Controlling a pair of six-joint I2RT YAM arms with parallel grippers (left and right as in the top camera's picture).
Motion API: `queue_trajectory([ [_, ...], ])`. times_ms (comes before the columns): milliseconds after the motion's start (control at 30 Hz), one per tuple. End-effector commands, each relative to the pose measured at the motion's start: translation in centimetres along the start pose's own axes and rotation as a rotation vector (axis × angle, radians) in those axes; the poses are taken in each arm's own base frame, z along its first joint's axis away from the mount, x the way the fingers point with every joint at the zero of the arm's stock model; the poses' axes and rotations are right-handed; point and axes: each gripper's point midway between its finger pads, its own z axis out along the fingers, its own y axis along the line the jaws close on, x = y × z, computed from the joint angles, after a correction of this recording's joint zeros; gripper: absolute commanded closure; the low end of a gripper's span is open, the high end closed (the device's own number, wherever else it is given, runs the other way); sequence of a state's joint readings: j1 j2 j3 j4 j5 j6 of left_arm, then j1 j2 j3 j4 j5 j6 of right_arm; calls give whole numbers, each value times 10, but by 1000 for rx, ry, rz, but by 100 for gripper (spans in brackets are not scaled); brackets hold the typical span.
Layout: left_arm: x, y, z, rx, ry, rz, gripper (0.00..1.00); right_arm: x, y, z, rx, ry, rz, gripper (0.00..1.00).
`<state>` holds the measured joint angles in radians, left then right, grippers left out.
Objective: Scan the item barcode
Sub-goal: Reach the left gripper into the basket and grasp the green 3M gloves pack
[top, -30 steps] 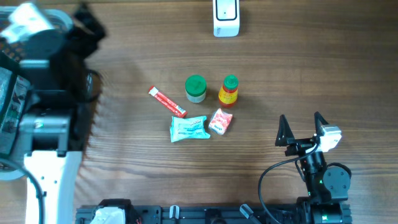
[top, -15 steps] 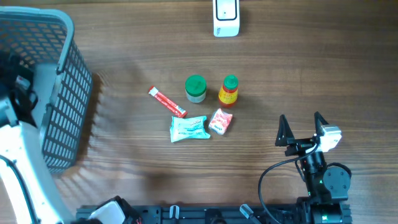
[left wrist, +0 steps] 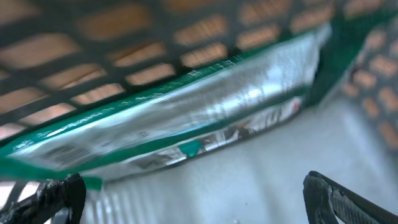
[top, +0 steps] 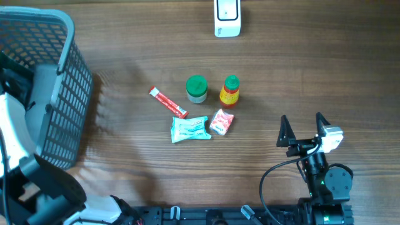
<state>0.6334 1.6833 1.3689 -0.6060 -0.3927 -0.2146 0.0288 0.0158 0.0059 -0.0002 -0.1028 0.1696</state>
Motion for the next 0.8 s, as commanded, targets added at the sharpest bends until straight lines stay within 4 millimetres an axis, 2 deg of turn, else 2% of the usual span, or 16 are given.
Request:
queue_trajectory([
  [0, -1, -13, 15, 47, -6, 253, 0, -1, -1, 0, 7, -7, -13, 0],
  [167, -11, -19, 20, 46, -57, 516, 0, -1, -1, 0, 7, -7, -13, 0],
  [267, -12, -15, 21, 22, -59, 632, 0, -1, -1, 0, 7, -7, -13, 0],
  [467, -13, -8, 24, 19, -51, 621, 0, -1, -1, 0, 7, -7, -13, 0],
  [633, -15, 10, 30, -5, -38, 587, 0, -1, -1, 0, 7, -7, -13, 0],
  [767, -5, 9, 34, 89, -4, 569, 0, -1, -1, 0, 7, -7, -13, 0],
])
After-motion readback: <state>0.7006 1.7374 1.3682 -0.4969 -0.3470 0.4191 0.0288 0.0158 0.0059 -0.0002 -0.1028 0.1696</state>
